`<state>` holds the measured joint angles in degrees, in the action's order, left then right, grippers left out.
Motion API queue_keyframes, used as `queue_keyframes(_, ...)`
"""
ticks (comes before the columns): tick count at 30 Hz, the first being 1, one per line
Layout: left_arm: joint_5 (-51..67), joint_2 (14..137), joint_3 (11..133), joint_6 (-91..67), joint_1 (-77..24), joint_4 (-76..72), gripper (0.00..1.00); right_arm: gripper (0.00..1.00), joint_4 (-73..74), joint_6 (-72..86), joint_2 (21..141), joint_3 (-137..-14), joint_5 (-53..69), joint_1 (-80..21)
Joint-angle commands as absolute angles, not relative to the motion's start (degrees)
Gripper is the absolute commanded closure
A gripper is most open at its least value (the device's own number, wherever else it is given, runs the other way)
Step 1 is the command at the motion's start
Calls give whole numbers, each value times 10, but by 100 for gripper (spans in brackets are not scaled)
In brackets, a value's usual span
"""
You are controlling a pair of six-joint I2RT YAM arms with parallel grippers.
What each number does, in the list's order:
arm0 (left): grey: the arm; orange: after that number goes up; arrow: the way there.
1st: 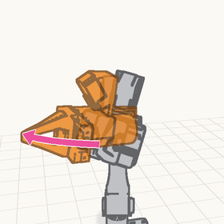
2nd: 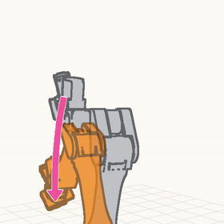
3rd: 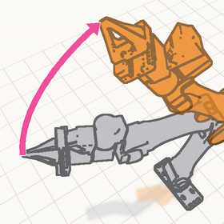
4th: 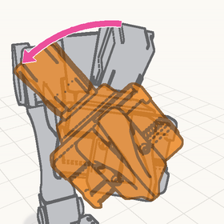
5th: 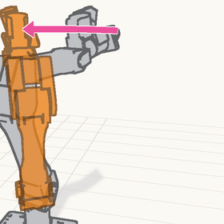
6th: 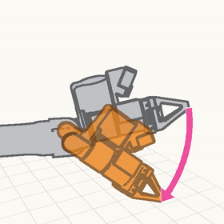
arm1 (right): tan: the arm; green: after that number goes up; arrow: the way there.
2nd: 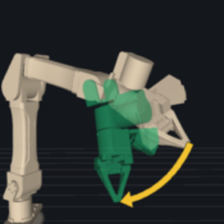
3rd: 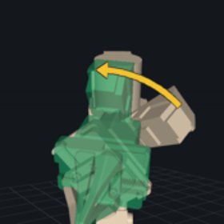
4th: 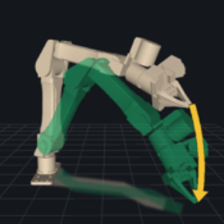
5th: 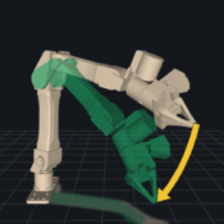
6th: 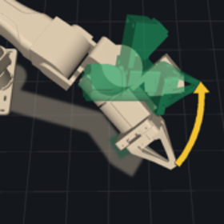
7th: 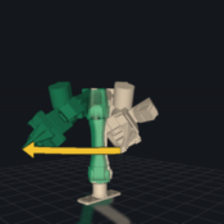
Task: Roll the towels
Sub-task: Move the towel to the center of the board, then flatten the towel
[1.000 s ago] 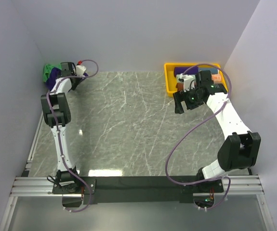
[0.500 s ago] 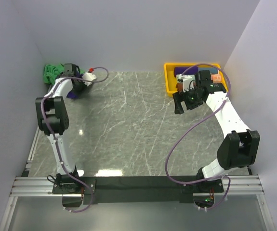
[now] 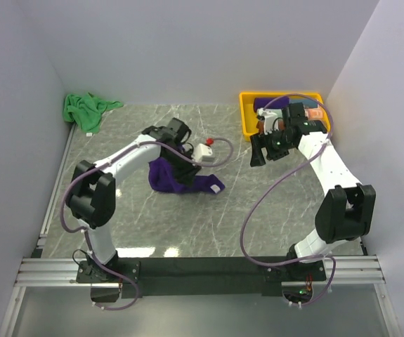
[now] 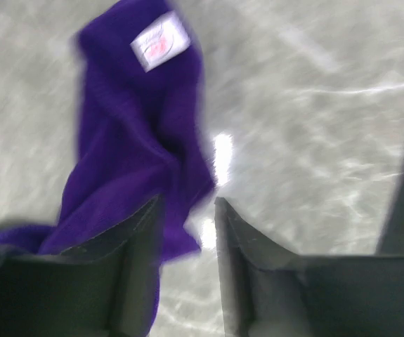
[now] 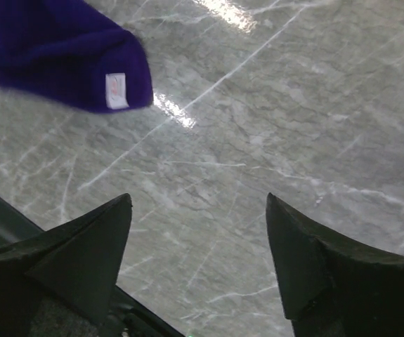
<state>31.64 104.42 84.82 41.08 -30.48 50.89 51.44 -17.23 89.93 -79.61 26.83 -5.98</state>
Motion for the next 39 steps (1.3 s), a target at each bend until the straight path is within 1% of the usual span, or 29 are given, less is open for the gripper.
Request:
queue_keyframes(1,390,1035,897,332,-319,519,41,18,510,-154,911,-809,293,-56)
queue_keyframes(4,383,1017,902,319,-292,515,37,25,509,-149,911,-799,301,-58)
queue_keyframes(5,376,1002,892,319,-264,511,37,28,507,-145,911,-793,305,-60)
queue_keyframes(7,376,991,876,316,-229,500,38,32,497,-141,912,-778,307,-64)
queue_keyframes(8,376,993,875,312,-188,502,39,34,493,-141,915,-772,303,-76)
queue_keyframes(10,381,1004,877,298,-146,509,42,37,485,-143,916,-766,292,-93)
queue_keyframes(11,388,1015,877,275,-102,508,43,39,478,-144,915,-763,284,-118)
queue_keyframes(13,392,1025,868,235,-60,490,46,43,459,-155,912,-757,254,-152)
queue_keyframes(14,395,1031,864,196,-23,473,46,45,441,-159,909,-755,240,-172)
queue_keyframes(16,396,1035,847,157,-2,458,48,48,423,-170,904,-753,193,-241)
queue_keyframes(17,402,1037,841,134,33,453,48,51,412,-184,901,-750,172,-263)
queue_keyframes(18,405,1036,834,122,43,449,48,52,389,-193,899,-747,151,-321)
queue_keyframes(19,414,1035,820,112,54,447,47,54,376,-207,898,-744,103,-349)
queue_keyframes(21,422,1031,808,88,85,441,47,59,341,-218,910,-743,56,-408)
queue_keyframes(22,424,1031,802,83,95,442,46,60,332,-226,918,-744,21,-456)
queue_keyframes(27,425,1018,802,82,142,458,42,59,305,-234,992,-791,-16,-543)
queue_keyframes(32,430,1003,795,88,172,468,41,58,286,-255,1040,-798,-25,-606)
queue_keyframes(39,434,992,779,100,186,478,41,56,252,-258,1092,-813,-57,-622)
